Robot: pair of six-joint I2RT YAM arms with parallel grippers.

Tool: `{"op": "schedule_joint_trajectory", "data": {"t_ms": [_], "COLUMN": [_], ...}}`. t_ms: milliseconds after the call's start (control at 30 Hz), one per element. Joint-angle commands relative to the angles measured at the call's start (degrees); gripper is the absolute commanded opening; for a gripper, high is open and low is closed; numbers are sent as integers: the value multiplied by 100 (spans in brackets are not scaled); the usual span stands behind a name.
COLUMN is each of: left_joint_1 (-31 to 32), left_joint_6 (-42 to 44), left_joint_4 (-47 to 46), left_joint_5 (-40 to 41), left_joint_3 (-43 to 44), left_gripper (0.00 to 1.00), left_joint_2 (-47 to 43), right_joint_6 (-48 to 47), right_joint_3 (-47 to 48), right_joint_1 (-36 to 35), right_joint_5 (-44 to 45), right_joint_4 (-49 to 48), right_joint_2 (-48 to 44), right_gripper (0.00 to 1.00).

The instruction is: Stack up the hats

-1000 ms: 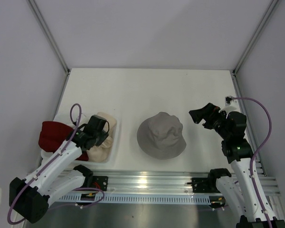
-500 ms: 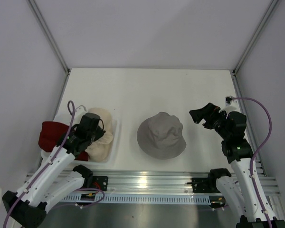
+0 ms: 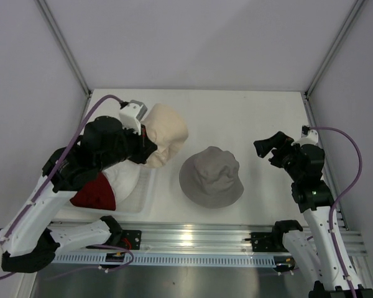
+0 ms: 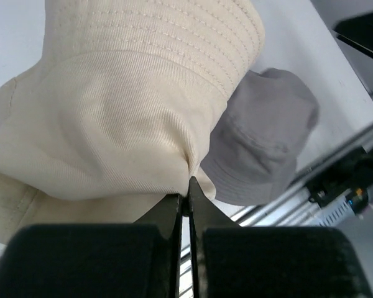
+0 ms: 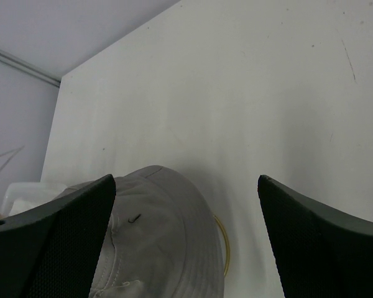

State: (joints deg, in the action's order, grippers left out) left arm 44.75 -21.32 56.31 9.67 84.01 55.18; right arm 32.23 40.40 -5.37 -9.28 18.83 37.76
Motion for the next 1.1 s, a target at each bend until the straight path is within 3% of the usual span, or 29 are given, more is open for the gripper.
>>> {"op": "schedule_joint_trajectory", "data": {"t_ms": [0,100,300,600,700,800,933,1067], "left_joint_1": [156,279,525,1158,1167,1167,1167,1167], "left_joint_6": [1092,1532,1937,2256,2185,2185,2000,1939], "left_joint_4": [108,11,221,1004,829,662,477,345], "left_joint_5": [-1210,-2106,-3084,-3525,-3534,-3446,-3419,-3384], "left_joint_3": [720,1142,1935,3560,3596,3570,3552,3570], "left_gripper": [1,1,1,1,1,1,1,1], "left_joint_2": [344,685,1600,2981,3174,3280,3394,3526], "right_joint_6": [38,-15,-32,-253,334,617,1861,2988], "right_joint_3": [345,485,723,1109,1312,1461,1278,566], "right_joint_1": [27,36,53,62,53,53,53,44], "right_joint_5": [163,374,401,-1443,-1910,-1649,-1681,-2323], "right_joint_4": [24,155,446,-10,-169,6,-159,-1536], "right_joint_2": [-128,-242,-365,-717,-857,-998,-1183,-1279], "right_gripper": [99,99,100,99,99,99,100,99]}}
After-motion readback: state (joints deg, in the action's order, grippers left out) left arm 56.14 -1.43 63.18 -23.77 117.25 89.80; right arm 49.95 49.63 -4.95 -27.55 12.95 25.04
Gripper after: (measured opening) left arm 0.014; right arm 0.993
